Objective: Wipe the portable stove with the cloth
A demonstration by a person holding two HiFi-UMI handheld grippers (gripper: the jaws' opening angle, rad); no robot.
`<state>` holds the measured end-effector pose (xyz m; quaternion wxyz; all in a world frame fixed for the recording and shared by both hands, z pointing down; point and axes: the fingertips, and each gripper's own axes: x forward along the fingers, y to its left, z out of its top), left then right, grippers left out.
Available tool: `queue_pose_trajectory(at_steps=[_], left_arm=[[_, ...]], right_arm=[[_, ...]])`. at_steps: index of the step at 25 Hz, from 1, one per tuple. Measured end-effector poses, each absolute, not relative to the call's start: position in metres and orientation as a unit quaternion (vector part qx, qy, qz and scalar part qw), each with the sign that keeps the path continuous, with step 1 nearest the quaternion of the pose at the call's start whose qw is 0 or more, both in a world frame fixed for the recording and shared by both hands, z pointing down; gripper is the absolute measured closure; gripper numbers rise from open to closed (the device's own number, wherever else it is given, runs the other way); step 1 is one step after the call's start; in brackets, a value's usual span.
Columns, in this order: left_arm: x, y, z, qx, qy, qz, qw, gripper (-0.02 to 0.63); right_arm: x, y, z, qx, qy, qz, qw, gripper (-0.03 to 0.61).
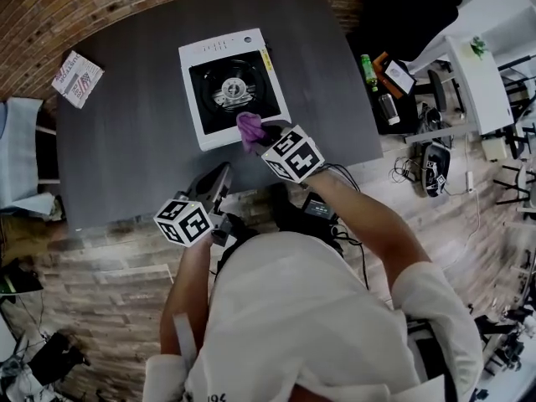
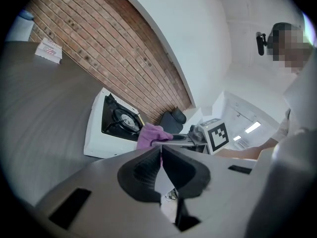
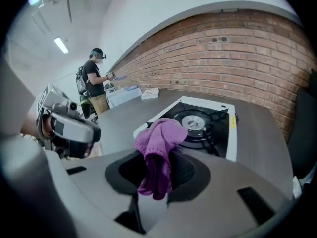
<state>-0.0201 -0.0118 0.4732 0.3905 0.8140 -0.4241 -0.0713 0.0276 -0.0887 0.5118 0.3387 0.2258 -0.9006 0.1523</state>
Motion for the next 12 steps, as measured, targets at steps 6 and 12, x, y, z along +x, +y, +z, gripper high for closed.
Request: queue_pose_trajectory(at_steps=[6,12], left_arm=[[-0.041,0.000,0.475,0.798,-0.449,-0.083,0.393,0.595],[-0.052,0.004,0.476,0.788,-0.462,-0.088,0.397,0.595]], right_arm=[[-0.037,-0.076,0.523,0.162,-0.899,0.238,0.331,0.465],[-0.055,-0.078,0.542,0.159,-0.875,0.329,0.317,0.465]])
